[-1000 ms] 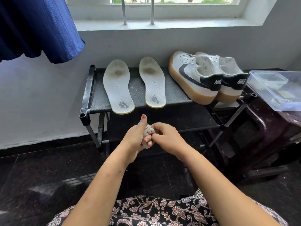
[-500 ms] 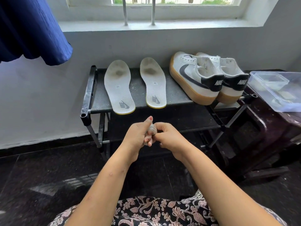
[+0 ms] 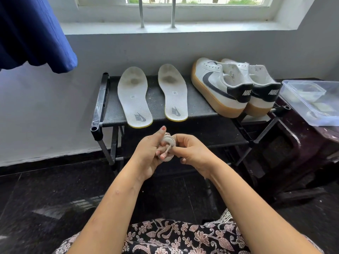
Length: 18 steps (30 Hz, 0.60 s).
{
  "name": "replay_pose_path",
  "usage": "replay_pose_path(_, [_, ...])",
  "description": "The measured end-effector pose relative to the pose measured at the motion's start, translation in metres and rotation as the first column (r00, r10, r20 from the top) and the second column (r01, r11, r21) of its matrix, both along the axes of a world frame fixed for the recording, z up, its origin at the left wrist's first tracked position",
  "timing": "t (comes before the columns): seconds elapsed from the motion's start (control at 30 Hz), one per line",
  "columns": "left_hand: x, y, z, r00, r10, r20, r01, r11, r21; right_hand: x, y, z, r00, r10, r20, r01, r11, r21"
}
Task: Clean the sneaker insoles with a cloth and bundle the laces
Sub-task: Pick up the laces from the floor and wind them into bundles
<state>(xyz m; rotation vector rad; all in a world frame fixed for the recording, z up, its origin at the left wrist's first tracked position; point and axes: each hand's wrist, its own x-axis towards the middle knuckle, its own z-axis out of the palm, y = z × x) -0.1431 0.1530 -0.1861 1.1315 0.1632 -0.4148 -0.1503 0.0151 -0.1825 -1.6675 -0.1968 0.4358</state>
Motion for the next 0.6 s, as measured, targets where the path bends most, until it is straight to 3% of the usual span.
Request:
replay_pose_path(0.17, [0.0, 0.0, 0.0, 1.0, -0.016, -0.011, 0.015, 0.996, -0.09, -0.002, 0.002, 0.005, 0.997, -0.061, 0.052, 0.057, 0.995, 0.088])
replay_pose_path(0.33, [0.002, 0.0, -0.004, 1.0, -0.004, -0.017, 0.003, 0.996, -0.092, 0.001, 0.004, -0.001, 0.994, -0.063, 0.094, 0.067, 0.997, -0.042])
replay_pose_path(0.6, [0.002, -0.001, -0.004, 0.999, 0.034, -0.018, -0.036, 0.996, -0.081, 0.003, 0.006, -0.009, 0.96, -0.205, 0.191, 0.229, 0.967, -0.112])
